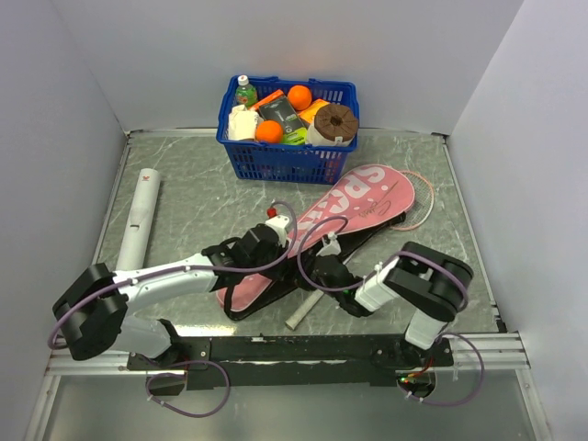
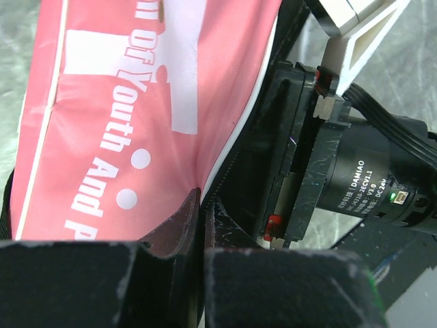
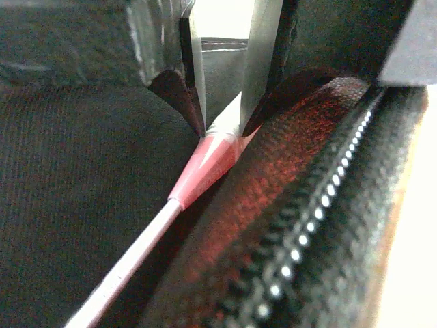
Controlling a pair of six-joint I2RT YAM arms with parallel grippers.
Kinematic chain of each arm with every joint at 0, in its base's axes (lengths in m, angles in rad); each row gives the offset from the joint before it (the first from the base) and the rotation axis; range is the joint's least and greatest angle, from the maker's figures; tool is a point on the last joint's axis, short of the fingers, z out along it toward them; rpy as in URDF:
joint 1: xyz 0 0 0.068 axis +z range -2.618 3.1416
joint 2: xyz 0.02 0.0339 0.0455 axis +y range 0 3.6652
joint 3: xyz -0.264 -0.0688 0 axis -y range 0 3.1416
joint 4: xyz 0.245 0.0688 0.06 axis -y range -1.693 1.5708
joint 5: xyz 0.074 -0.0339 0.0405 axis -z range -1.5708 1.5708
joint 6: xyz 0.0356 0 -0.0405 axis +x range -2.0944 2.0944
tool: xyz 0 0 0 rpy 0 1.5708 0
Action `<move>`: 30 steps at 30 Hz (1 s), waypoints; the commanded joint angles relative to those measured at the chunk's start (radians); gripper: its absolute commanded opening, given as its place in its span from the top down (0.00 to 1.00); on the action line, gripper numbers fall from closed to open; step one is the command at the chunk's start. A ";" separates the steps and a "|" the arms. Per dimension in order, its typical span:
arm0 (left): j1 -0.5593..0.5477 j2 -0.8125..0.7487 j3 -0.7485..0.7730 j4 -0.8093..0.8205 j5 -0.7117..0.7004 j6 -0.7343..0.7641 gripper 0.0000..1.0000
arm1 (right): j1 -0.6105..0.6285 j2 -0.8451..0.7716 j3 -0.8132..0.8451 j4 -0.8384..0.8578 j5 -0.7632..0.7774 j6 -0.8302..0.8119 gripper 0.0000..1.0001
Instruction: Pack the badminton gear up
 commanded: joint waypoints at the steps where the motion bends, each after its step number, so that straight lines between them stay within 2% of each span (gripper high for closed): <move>1: -0.023 -0.059 -0.015 0.048 0.112 -0.061 0.98 | -0.025 0.074 0.075 0.280 -0.003 -0.082 0.65; 9: -0.020 -0.087 -0.047 0.042 0.094 -0.077 0.96 | -0.061 0.079 0.080 0.294 -0.029 -0.142 0.59; 15: -0.009 -0.058 -0.038 0.042 0.043 -0.052 0.96 | -0.061 -0.072 0.009 0.126 -0.067 -0.145 0.53; 19: 0.004 -0.035 -0.029 0.057 0.049 -0.041 0.97 | -0.061 -0.261 -0.046 -0.012 -0.081 -0.170 0.49; 22: 0.010 -0.016 -0.021 0.071 0.063 -0.037 0.97 | -0.061 -0.442 -0.021 -0.288 -0.049 -0.227 0.46; 23: 0.012 -0.010 -0.013 0.074 0.064 -0.034 0.97 | -0.061 -0.484 -0.005 -0.445 -0.038 -0.242 0.46; 25: 0.012 0.001 -0.006 0.077 0.068 -0.031 0.97 | -0.061 -0.603 0.031 -0.601 0.008 -0.277 0.45; 30: 0.021 0.034 0.011 0.110 0.077 -0.028 0.97 | -0.086 -0.748 0.141 -1.123 0.176 -0.288 0.42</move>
